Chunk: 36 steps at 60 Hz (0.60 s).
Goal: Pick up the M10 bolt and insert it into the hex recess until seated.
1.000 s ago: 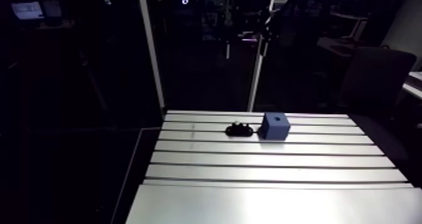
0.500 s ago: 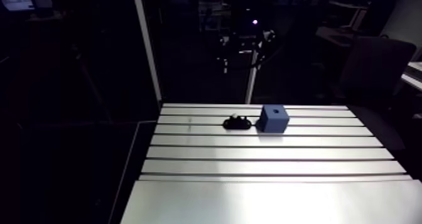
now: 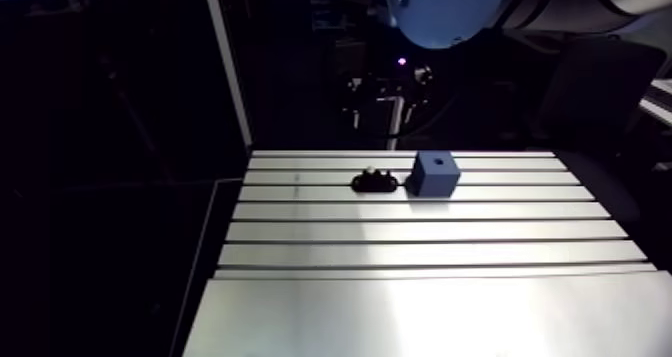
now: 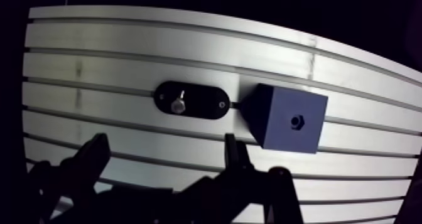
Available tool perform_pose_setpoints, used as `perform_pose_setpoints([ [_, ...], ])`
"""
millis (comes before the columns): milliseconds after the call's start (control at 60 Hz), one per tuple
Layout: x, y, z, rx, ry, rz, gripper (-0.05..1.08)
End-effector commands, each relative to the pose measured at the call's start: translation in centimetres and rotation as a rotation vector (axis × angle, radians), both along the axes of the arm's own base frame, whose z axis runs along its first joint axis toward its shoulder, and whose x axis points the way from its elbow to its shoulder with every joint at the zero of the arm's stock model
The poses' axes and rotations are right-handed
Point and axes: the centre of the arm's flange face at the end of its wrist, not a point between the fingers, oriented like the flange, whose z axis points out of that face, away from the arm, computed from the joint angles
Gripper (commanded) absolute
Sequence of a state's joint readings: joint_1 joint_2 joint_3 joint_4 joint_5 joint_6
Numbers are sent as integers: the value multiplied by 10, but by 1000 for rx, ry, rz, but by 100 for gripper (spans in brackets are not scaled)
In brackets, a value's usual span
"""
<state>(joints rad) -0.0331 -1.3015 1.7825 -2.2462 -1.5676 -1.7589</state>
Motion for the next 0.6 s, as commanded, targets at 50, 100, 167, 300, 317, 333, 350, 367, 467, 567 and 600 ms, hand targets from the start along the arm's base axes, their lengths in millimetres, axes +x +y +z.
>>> perform_pose_setpoints([
  [50, -4, 4, -19, -3, -27, -5, 2],
  [100, -4, 4, -23, -3, -34, -5, 3],
  [167, -5, 4, -32, -4, -48, -5, 4],
  [300, -7, 2, -42, -8, -56, 0, 15],
  [317, -7, 2, -42, -8, -56, 0, 15],
  [333, -8, 2, -42, -9, -47, 2, 19],
  [350, -8, 2, -42, -9, -47, 2, 19],
  [367, -9, 2, -42, -10, -41, 5, 24],
  [467, -11, 1, -49, -7, -40, 21, 29],
  [567, -12, 1, -57, -5, -53, 27, 32],
  [600, -13, 1, -59, -5, -56, 29, 33],
])
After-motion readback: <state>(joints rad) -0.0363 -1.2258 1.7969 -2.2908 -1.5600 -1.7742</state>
